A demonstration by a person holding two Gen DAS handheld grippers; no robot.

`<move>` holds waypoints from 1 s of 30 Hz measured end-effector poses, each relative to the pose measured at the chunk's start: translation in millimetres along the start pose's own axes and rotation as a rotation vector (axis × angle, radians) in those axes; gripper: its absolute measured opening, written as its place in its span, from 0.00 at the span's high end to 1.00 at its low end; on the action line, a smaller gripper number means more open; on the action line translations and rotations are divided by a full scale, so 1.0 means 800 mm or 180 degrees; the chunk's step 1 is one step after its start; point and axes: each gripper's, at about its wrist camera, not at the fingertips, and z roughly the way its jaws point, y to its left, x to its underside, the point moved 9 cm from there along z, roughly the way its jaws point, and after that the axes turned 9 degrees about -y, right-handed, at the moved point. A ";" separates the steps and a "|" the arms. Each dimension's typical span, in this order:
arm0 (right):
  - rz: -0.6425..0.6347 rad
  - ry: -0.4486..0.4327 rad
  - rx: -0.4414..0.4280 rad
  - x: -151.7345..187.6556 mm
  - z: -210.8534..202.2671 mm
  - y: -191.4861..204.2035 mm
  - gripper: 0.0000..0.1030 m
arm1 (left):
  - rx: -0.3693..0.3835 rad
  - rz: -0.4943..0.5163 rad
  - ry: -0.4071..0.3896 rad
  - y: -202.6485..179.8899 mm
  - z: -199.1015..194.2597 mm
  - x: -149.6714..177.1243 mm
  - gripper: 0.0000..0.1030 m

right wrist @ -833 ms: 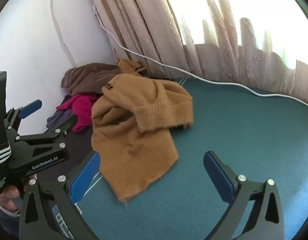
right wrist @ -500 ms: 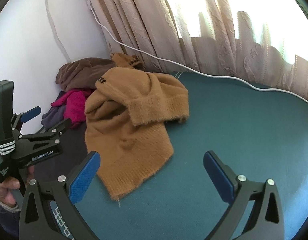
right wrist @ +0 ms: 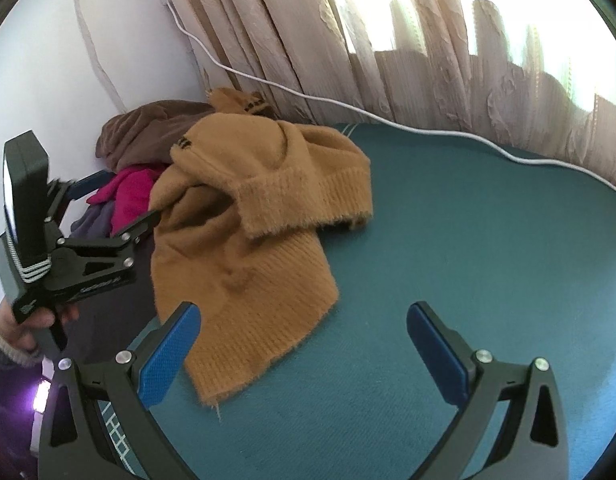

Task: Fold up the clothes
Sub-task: 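Reach the left gripper to the tan sweater and grasp its edge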

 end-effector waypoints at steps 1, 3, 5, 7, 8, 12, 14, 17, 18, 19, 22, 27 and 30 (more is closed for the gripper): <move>0.0015 0.0014 0.0005 0.001 0.002 -0.002 0.00 | 0.0074 -0.0027 0.0036 0.000 0.009 0.001 0.32; 0.0048 0.0038 0.0018 0.003 0.006 -0.007 0.00 | 0.0226 -0.0117 0.0110 0.001 0.025 0.001 0.53; 0.0085 0.0065 0.0031 0.004 0.009 -0.012 0.00 | 0.0392 -0.0325 0.0205 0.006 0.045 0.003 0.62; 0.0125 0.0095 0.0037 0.005 0.013 -0.017 0.00 | 0.0439 -0.0394 0.0205 0.010 0.059 0.001 0.62; 0.0143 0.0109 0.0038 0.005 0.014 -0.019 0.00 | 0.0428 -0.0381 0.0184 0.010 0.064 0.000 0.62; 0.0197 0.0124 0.0041 0.007 0.016 -0.026 0.00 | 0.0299 0.0002 0.0056 0.008 0.075 -0.005 0.62; 0.0227 0.0120 0.0037 0.007 0.016 -0.029 0.00 | 0.0246 0.0142 -0.0036 0.008 0.076 -0.010 0.61; 0.0259 0.0116 0.0029 0.008 0.016 -0.032 0.00 | 0.0197 0.0333 -0.0172 0.008 0.072 -0.018 0.57; 0.0269 0.0117 0.0028 0.008 0.016 -0.033 0.00 | 0.0202 0.0362 -0.0184 0.008 0.071 -0.019 0.57; 0.0277 0.0120 0.0026 0.009 0.016 -0.033 0.00 | 0.0208 0.0390 -0.0195 0.007 0.071 -0.021 0.57; 0.0301 0.0134 0.0016 0.011 0.017 -0.035 0.00 | 0.0306 0.0356 -0.0227 0.007 0.065 -0.023 0.57; 0.0304 0.0138 -0.0005 0.011 0.018 -0.035 0.00 | 0.0441 0.0233 -0.0232 0.010 0.059 -0.024 0.57; 0.0303 0.0126 -0.0011 0.008 0.018 -0.036 0.00 | 0.0603 0.0061 -0.0249 0.012 0.047 -0.026 0.57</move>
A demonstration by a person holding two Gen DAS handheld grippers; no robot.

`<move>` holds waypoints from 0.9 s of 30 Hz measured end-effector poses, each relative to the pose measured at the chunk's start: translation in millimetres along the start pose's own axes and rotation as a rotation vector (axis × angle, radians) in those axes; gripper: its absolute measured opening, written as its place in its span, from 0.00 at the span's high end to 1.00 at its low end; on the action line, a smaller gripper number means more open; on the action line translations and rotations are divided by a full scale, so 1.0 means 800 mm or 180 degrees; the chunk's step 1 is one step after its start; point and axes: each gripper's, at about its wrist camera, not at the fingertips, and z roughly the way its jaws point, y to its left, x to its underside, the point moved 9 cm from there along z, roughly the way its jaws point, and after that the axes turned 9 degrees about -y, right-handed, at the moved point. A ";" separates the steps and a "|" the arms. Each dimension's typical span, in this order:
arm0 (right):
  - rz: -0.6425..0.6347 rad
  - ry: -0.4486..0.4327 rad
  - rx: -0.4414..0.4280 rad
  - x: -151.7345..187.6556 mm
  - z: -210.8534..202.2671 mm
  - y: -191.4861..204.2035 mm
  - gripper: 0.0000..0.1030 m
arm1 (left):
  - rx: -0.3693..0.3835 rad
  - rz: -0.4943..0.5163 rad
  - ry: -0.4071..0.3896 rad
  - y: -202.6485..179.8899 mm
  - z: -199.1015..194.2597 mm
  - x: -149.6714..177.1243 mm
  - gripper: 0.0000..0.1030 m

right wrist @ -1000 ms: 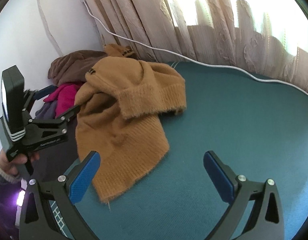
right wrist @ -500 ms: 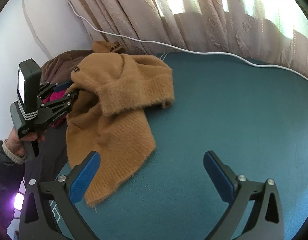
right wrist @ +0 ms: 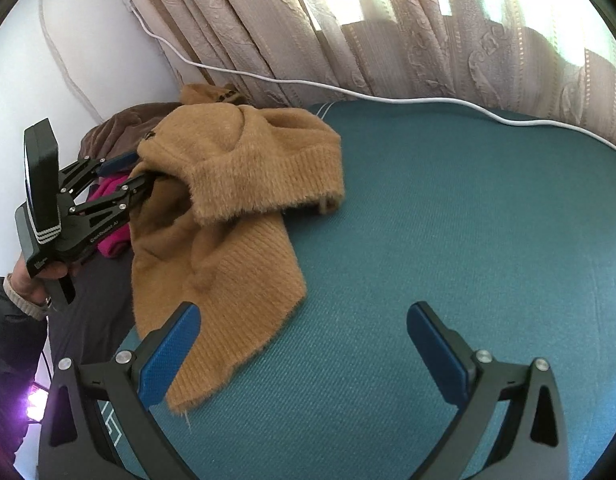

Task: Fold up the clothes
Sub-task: 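Reach the left gripper to the tan sweater and grasp its edge, then lift the tan sweater off the pile with the left gripper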

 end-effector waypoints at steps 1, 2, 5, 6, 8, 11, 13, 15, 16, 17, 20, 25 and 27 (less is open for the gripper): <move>-0.0002 -0.0010 -0.0005 -0.001 -0.001 0.000 0.00 | 0.0045 -0.0035 -0.0030 -0.001 -0.005 -0.002 0.57; -0.0005 -0.0018 -0.0012 -0.001 -0.001 0.000 0.00 | 0.0072 -0.0039 -0.0049 -0.002 -0.011 -0.002 0.57; -0.0016 -0.0014 -0.0035 -0.002 0.000 0.002 0.00 | 0.0013 -0.0021 -0.0068 0.006 -0.015 -0.004 0.57; -0.0022 -0.0004 -0.0044 -0.001 0.000 0.003 0.00 | -0.0020 -0.0009 -0.0066 0.009 -0.015 -0.005 0.57; -0.0037 0.0004 -0.0051 0.000 0.000 0.005 0.00 | -0.0080 -0.0001 -0.0044 0.017 -0.010 -0.005 0.57; -0.0050 -0.0009 -0.0049 0.000 -0.001 0.006 0.00 | -0.0113 0.0302 0.0006 0.012 -0.005 0.003 0.57; -0.0043 -0.0024 -0.0046 -0.001 -0.003 0.006 0.00 | -0.0135 0.0507 0.0038 0.009 -0.001 0.008 0.57; -0.0033 -0.0019 -0.0048 -0.001 -0.002 0.005 0.00 | -0.0148 0.0689 0.0015 0.002 0.001 0.011 0.57; -0.0027 -0.0011 -0.0050 0.000 -0.001 0.005 0.00 | -0.0195 0.0763 -0.0005 0.002 0.003 0.010 0.57; -0.0022 -0.0002 -0.0054 0.000 0.000 0.005 0.00 | -0.0244 0.0837 -0.0025 0.001 0.005 0.009 0.52; -0.0042 0.0008 -0.0084 0.001 0.000 0.006 0.00 | -0.0503 0.1068 -0.0219 0.001 0.012 -0.005 0.28; -0.0031 -0.0007 -0.0094 0.000 -0.001 0.005 0.00 | -0.0545 0.1348 -0.0336 -0.009 0.026 -0.022 0.25; -0.0014 -0.0009 -0.0093 0.000 -0.001 0.004 0.00 | -0.0551 0.1448 -0.0335 -0.012 0.034 -0.025 0.25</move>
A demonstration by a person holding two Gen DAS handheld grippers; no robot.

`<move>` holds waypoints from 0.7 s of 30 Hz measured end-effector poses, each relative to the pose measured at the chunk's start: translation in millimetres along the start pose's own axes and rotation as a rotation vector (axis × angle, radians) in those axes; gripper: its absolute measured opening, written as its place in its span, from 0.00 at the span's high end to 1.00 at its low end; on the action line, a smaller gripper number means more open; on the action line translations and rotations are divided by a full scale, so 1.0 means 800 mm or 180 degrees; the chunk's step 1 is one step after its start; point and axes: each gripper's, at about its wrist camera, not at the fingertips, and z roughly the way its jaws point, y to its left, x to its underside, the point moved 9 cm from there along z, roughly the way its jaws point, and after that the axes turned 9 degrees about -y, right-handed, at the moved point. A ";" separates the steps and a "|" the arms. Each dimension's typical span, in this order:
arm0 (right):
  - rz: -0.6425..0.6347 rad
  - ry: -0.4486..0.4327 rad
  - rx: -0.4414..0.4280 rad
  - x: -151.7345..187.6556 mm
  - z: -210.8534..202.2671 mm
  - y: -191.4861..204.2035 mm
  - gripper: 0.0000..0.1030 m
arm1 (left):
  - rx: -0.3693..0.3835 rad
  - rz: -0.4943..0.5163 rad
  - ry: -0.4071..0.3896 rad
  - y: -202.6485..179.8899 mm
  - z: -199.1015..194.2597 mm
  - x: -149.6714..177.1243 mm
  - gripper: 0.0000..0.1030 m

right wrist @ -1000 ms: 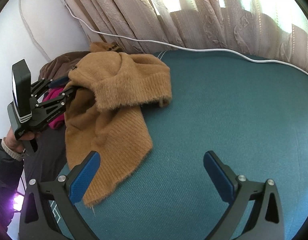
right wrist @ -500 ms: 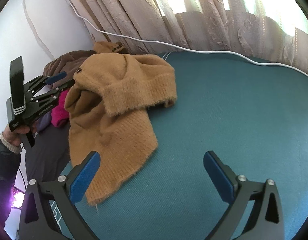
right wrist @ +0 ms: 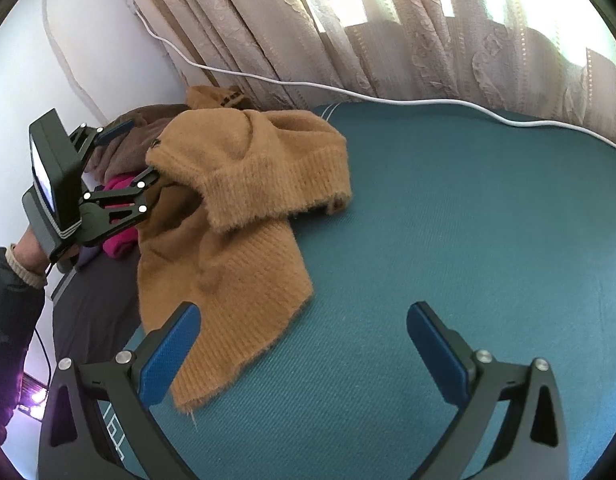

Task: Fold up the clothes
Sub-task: 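Lift the tan sweater off the pile with the left gripper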

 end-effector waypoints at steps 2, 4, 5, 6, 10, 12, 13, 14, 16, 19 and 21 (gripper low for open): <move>0.0013 -0.0001 -0.0001 0.001 0.001 0.000 0.00 | -0.0051 -0.0059 0.0040 0.004 0.011 -0.006 0.25; 0.0016 0.0002 -0.0003 0.002 0.001 0.000 0.00 | -0.0203 -0.0203 0.0151 0.013 0.023 -0.009 0.25; 0.0015 0.0003 -0.0002 0.003 0.001 0.000 0.00 | -0.0289 -0.0312 0.0208 0.018 0.028 -0.011 0.31; 0.0014 0.0003 -0.0002 0.003 0.002 0.000 0.00 | -0.0334 -0.0466 0.0236 0.021 0.033 -0.015 0.55; 0.0000 -0.0027 0.0009 0.003 0.000 -0.001 0.00 | -0.0186 -0.1237 0.0264 0.033 0.036 -0.025 0.89; -0.0010 -0.0051 0.0022 0.002 -0.002 -0.003 0.00 | -0.0352 -0.1564 0.0190 0.058 0.027 -0.032 0.90; -0.0013 -0.0064 0.0026 0.001 -0.002 -0.003 0.00 | -0.0445 -0.1704 0.0137 0.072 0.020 -0.036 0.90; -0.0013 -0.0078 0.0028 0.001 -0.003 -0.004 0.00 | -0.0565 -0.1844 0.0046 0.091 0.008 -0.042 0.91; -0.0011 -0.0117 0.0020 -0.002 -0.006 -0.003 0.00 | -0.0769 -0.2032 -0.0156 0.127 -0.023 -0.055 0.91; -0.0011 -0.0174 -0.0007 -0.006 -0.010 -0.001 0.00 | -0.0933 -0.2389 -0.0496 0.186 -0.080 -0.076 0.91; -0.0027 -0.0204 -0.0038 -0.008 -0.013 0.002 0.00 | -0.1012 -0.2523 -0.0701 0.216 -0.115 -0.090 0.91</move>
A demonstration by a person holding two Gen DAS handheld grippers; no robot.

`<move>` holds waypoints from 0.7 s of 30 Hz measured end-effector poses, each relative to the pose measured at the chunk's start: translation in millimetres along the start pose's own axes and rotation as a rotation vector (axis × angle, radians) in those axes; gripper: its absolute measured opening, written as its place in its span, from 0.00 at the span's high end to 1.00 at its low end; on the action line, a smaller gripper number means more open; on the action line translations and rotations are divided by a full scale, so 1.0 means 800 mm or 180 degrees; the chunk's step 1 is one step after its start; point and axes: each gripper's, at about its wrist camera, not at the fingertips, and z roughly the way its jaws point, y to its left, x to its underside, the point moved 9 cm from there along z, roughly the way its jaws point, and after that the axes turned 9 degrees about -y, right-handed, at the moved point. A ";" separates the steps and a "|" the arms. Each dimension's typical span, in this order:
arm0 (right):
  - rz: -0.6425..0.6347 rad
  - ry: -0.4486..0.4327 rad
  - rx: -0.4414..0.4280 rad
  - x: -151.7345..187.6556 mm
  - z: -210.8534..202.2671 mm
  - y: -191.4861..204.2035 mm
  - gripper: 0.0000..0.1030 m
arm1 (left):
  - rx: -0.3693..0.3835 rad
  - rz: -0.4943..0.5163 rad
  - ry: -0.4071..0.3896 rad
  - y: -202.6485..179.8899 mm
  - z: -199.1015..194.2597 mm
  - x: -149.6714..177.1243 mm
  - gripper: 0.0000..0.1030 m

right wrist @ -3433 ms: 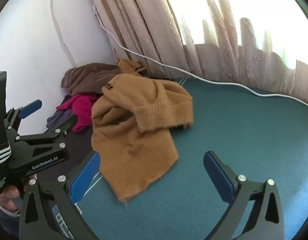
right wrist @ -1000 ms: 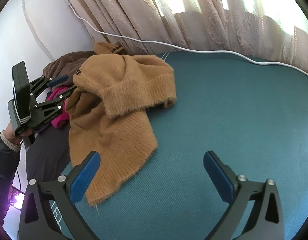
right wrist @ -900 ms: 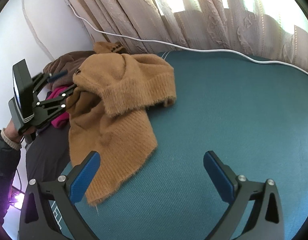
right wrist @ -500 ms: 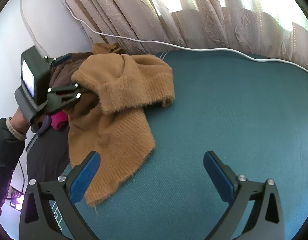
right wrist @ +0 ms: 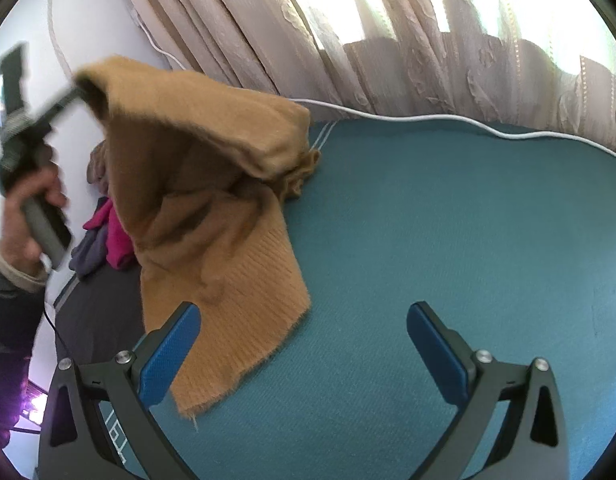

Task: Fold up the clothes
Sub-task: 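Lift the tan sweater off the pile with the left gripper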

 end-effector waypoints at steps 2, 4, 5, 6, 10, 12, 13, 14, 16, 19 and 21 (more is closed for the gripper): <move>-0.0042 -0.0035 -0.0041 -0.003 -0.003 0.006 0.00 | -0.0012 -0.0063 -0.0186 0.011 -0.022 -0.037 0.91; -0.0117 -0.0087 -0.0082 -0.007 -0.009 0.013 0.00 | 0.0009 -0.0121 -0.0285 0.019 -0.037 -0.063 0.91; -0.0156 -0.0114 -0.0089 -0.009 -0.011 0.017 0.00 | 0.0011 -0.0160 -0.0320 0.022 -0.045 -0.073 0.91; -0.0195 -0.0142 -0.0092 -0.011 -0.015 0.020 0.00 | 0.0013 -0.0198 -0.0354 0.026 -0.052 -0.082 0.92; -0.0277 -0.0229 -0.0069 -0.019 -0.024 0.022 0.00 | -0.0024 -0.0318 -0.0614 0.042 -0.093 -0.128 0.92; -0.0302 -0.0272 -0.0051 -0.024 -0.026 0.020 0.00 | -0.0021 -0.0331 -0.0781 0.048 -0.118 -0.158 0.92; -0.0308 -0.0302 -0.0054 -0.027 -0.028 0.020 0.00 | -0.0012 -0.0328 -0.0859 0.050 -0.130 -0.173 0.92; -0.0311 -0.0336 -0.0062 -0.031 -0.030 0.021 0.00 | -0.0004 -0.0325 -0.0936 0.051 -0.142 -0.188 0.92; -0.0323 -0.0403 -0.0088 -0.039 -0.034 0.025 0.00 | 0.0027 -0.0317 -0.1042 0.054 -0.162 -0.215 0.92; -0.0416 -0.0511 -0.0196 -0.049 -0.041 0.043 0.00 | 0.0089 -0.0327 -0.1169 0.059 -0.192 -0.255 0.92; -0.0508 -0.0572 -0.0287 -0.053 -0.045 0.062 0.00 | 0.0137 -0.0310 -0.1215 0.061 -0.210 -0.280 0.92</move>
